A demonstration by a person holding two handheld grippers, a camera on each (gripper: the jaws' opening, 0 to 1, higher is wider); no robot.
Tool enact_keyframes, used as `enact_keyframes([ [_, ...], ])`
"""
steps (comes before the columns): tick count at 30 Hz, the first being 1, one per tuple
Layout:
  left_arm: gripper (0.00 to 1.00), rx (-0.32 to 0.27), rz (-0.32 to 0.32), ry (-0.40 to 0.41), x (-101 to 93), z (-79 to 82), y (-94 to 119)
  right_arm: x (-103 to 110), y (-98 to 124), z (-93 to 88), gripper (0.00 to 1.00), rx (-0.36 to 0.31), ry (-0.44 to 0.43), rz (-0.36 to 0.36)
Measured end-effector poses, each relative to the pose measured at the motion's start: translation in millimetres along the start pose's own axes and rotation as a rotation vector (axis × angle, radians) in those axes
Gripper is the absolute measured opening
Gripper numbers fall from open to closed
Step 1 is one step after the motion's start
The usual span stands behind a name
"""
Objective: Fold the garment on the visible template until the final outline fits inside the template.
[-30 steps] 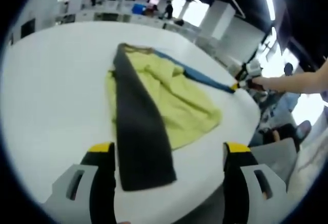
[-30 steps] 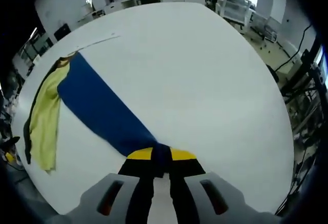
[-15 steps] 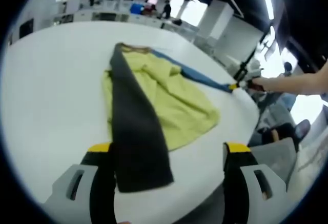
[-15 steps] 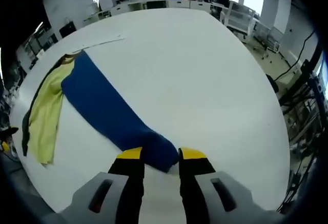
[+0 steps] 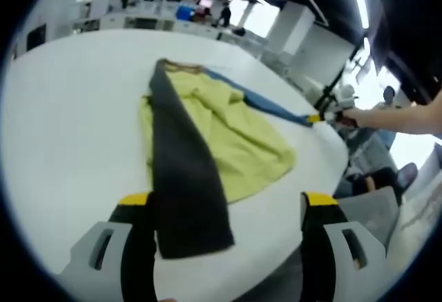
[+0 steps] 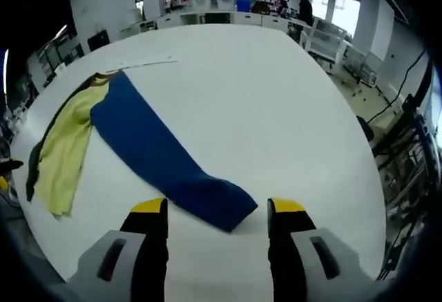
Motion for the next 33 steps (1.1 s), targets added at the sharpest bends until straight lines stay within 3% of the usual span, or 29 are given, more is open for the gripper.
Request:
enact_keyframes([
  [7, 0.83, -0.002, -0.003, 0.006, 0.3, -2.9, 2, 8, 13, 1.3, 0.80, -0.075, 0.008, -0.012],
  [33, 0.83, -0.010, -0.003, 0.010, 1.3, -5.8, 5, 20, 21, 11.3, 0.79, -0.119, 0.038, 0.025],
])
Point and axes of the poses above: the point that each gripper's makers call its tool centre point, and the gripper's own axes: y roughly backward along the fingers, x roughly to its left, z roughly out of its top, the point moved 1 cm from there along y, roughly backward along the fingers, and after that the axes turned 11 degrees about x, right-handed, at the moved point
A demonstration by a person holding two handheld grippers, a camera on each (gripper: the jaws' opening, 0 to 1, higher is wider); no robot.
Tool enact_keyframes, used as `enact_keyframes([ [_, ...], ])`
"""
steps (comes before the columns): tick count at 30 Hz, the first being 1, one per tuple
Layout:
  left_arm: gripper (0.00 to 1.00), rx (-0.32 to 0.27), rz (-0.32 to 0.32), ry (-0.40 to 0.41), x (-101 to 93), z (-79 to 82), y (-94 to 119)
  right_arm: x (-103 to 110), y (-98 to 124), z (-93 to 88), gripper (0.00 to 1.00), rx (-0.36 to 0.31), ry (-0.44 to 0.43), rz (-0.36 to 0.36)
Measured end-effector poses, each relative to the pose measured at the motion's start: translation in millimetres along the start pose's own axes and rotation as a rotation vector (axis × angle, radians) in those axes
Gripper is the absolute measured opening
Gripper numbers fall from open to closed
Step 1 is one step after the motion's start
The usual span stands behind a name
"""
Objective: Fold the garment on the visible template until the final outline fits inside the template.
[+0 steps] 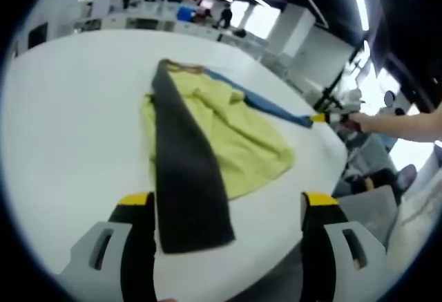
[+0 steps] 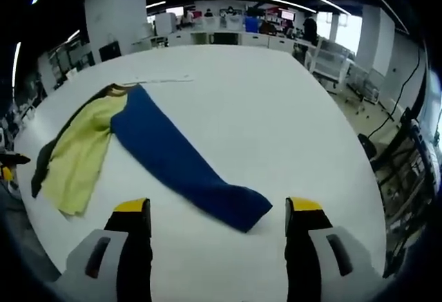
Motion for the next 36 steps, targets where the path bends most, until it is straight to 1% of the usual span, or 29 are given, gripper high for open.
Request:
enact_keyframes([
  [12, 0.83, -0.001, -0.007, 0.003, -2.6, -1.1, -3, 14, 9, 5.3, 0.78, -0.034, 0.007, 0.023],
  [20, 0.83, 0.002, -0.012, 0.004, -4.8, -4.6, -4, 33, 17, 6.8, 0.78, -0.065, 0.014, 0.046],
  [29, 0.83, -0.001, -0.014, 0.005, -4.9, -6.2, -3, 45, 25, 11.7, 0.77, -0.092, 0.021, 0.067],
  [36, 0.83, -0.004, -0.014, 0.007, -4.2, -7.2, -2, 56, 33, 11.9, 0.77, -0.110, 0.022, 0.079],
])
Point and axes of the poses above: the point that each gripper's makers call its tool centre point, and the gripper's own axes: y roughly backward along the fingers, x roughly to its left, z roughly out of its top, the point moved 1 cm from there along y, roughly backward along the fingers, and after that the axes turned 11 degrees about x, right-handed, at the moved point
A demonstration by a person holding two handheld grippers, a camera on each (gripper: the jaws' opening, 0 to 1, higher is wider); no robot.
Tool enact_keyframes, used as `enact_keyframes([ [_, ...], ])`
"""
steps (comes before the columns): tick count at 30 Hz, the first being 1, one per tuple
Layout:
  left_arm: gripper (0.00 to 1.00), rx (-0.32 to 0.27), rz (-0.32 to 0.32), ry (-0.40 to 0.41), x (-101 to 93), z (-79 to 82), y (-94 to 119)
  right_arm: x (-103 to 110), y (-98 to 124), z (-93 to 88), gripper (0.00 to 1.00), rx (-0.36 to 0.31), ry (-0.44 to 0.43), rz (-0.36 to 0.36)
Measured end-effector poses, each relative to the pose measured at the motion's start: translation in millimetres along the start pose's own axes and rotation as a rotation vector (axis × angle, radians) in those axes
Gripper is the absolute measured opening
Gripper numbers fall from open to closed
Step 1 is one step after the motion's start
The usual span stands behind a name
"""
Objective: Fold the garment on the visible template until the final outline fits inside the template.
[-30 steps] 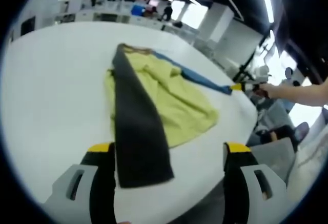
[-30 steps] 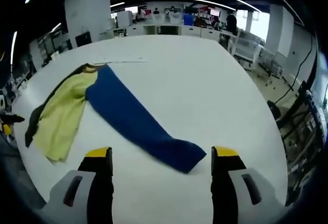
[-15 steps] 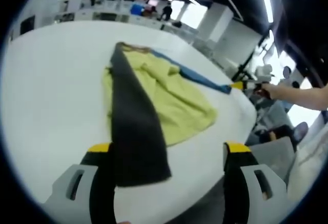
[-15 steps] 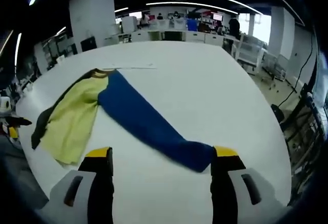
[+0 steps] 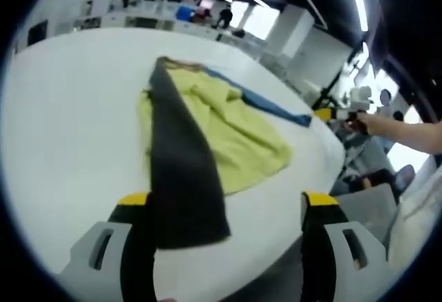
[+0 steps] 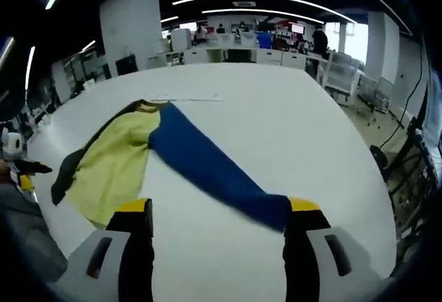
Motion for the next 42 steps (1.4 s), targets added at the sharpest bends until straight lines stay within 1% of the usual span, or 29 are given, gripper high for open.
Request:
enact_keyframes([
  [9, 0.83, -0.001, -0.001, 0.003, -0.5, -4.1, 1, 13, 6, -7.3, 0.76, -0.004, -0.005, 0.016],
  [15, 0.83, 0.002, -0.001, 0.003, 0.4, -6.7, 1, 19, 10, -9.1, 0.76, -0.013, -0.015, 0.026],
  [19, 0.83, 0.002, -0.002, 0.008, 0.7, -8.2, 1, 31, 16, -9.5, 0.76, -0.030, -0.029, 0.043],
  [24, 0.84, 0.009, -0.006, 0.011, 0.5, -11.3, 0, 46, 17, -10.5, 0.76, -0.038, -0.021, 0.064],
  [25, 0.84, 0.008, -0.006, 0.011, 0.5, -11.6, 0, 50, 17, -10.8, 0.76, -0.037, -0.007, 0.068],
  [42, 0.84, 0.013, -0.003, 0.018, 2.3, -17.1, 1, 80, 26, -11.4, 0.75, -0.054, 0.008, 0.117],
])
Point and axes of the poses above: the point that each gripper's makers call its tool centre point, and the gripper's own axes: y roughly backward along the fingers, x roughly to its left, z roughly out of its top, the point moved 1 cm from there along y, roughly backward along the fingers, and after that the axes turned 11 degrees about x, right-handed, at the moved point
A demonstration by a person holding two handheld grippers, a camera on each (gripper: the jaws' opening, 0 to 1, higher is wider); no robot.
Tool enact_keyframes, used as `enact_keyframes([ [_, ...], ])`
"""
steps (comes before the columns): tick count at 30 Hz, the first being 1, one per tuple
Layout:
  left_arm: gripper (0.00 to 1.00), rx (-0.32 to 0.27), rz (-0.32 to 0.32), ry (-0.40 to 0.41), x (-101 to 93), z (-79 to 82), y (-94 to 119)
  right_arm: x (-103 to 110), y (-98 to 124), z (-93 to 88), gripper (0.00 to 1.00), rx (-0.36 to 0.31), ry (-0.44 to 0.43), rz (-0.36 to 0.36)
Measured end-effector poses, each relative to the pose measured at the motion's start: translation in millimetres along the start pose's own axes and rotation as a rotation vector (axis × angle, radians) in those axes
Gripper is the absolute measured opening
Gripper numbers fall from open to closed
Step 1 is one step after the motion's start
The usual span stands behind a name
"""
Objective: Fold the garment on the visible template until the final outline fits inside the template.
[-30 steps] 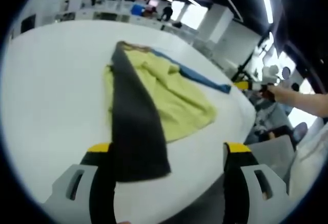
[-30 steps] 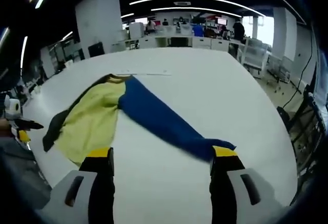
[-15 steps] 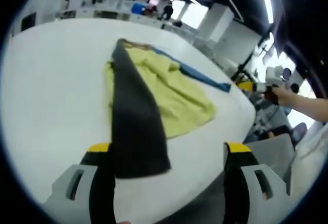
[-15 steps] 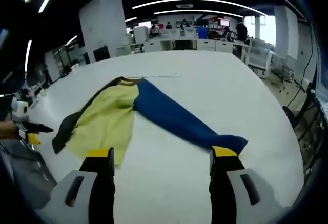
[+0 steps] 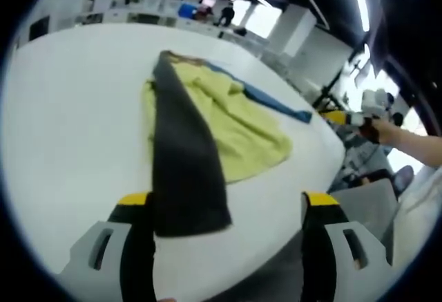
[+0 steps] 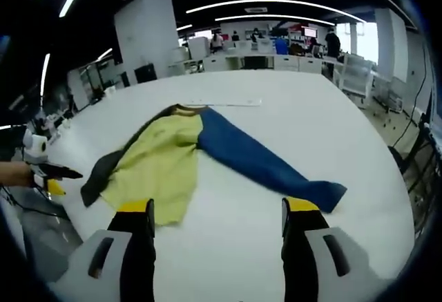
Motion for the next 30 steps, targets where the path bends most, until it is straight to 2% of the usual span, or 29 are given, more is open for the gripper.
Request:
enact_keyframes([
  [10, 0.83, 0.008, 0.000, 0.000, 0.3, -2.8, -1, 14, 3, 1.3, 0.74, -0.009, 0.019, 0.018],
  [16, 0.83, 0.011, -0.002, 0.003, 1.3, -4.3, -3, 21, 1, 3.2, 0.74, -0.022, 0.029, 0.054],
  [30, 0.83, 0.016, 0.000, 0.003, 3.3, -5.8, -3, 36, 3, -2.7, 0.74, -0.028, 0.032, 0.088],
])
Point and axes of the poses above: the point that each gripper's makers call its tool centre point, and the gripper's own axes: y roughly backward along the fingers, x roughly to its left, z roughly out of its top, the point moved 1 cm from there along y, roughly backward along the fingers, and after that the axes turned 11 degrees about x, right-handed, at the moved point
